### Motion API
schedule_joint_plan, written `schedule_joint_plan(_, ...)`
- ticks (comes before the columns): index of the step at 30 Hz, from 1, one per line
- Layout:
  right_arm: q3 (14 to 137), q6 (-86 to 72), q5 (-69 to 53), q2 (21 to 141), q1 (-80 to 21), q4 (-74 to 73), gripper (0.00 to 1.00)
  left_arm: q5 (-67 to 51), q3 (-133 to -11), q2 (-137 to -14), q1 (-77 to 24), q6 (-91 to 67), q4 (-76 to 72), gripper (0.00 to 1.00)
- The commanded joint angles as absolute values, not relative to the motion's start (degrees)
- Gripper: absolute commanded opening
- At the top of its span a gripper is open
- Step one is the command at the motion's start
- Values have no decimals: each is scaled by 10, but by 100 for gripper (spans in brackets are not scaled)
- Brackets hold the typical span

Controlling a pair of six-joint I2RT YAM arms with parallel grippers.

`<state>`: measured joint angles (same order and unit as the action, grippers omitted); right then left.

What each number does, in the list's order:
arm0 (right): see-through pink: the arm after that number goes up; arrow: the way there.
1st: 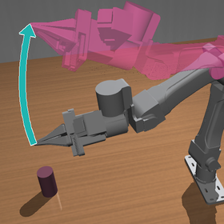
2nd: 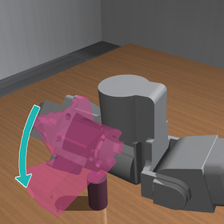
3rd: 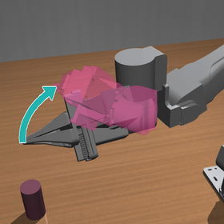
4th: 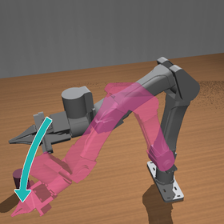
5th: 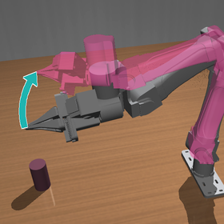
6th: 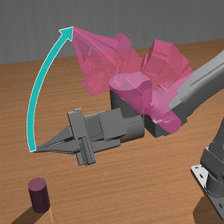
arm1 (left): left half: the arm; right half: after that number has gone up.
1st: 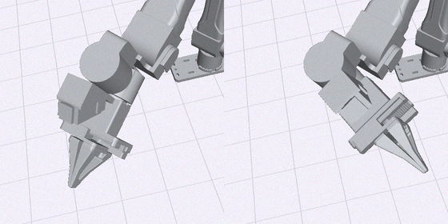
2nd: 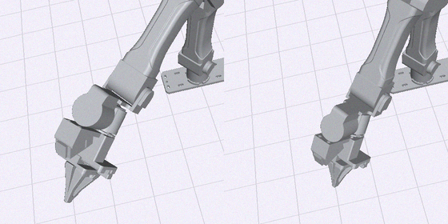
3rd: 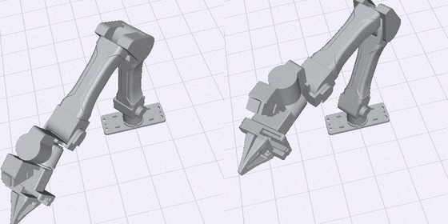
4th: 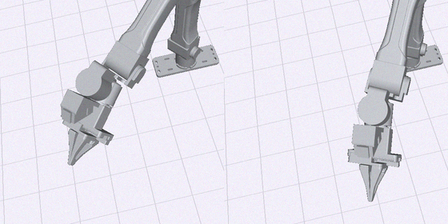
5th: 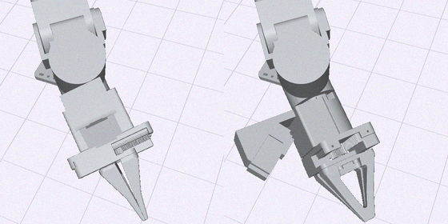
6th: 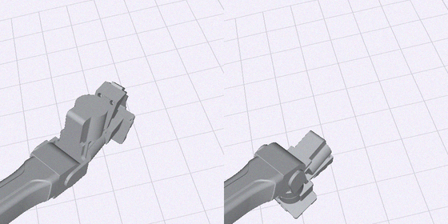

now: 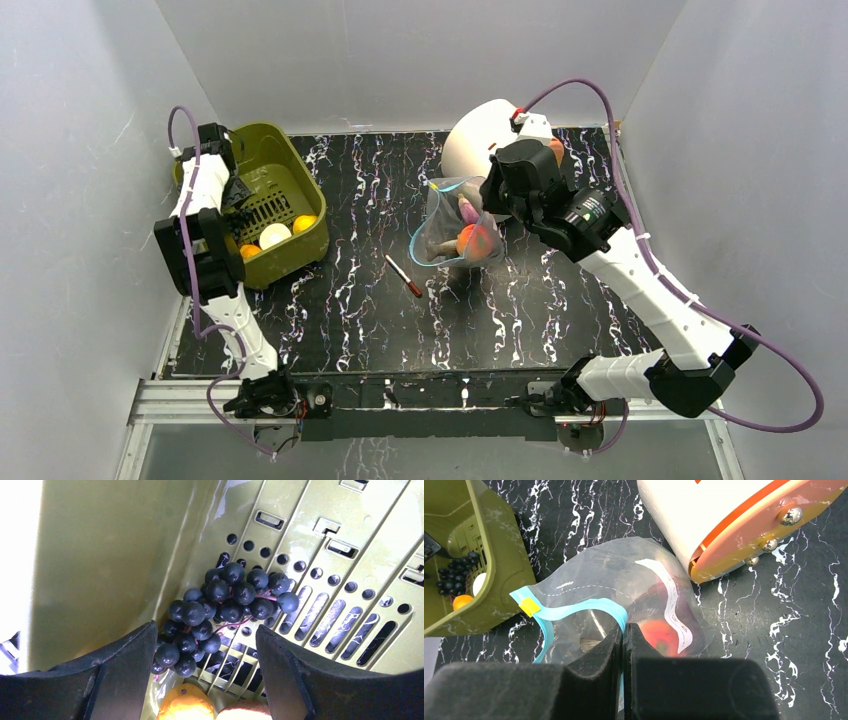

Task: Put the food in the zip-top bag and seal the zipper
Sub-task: Move the fake fruit to the bin.

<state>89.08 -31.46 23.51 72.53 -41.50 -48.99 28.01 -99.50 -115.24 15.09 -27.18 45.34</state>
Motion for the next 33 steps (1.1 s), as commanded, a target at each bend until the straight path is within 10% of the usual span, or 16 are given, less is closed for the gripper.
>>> schedule_joint_plan(1, 909, -294, 249, 728, -411, -446, 0, 255, -989, -1167, 149, -267, 436, 71)
schedule_joint_plan(23, 912, -294, 235, 751, -409, -430, 0, 76, -1025, -1197, 127, -268, 341, 64)
schedule_joint_plan(33, 909, -280, 236, 753, -407, -420, 0, 210, -1085, -1184, 128, -257, 446, 66)
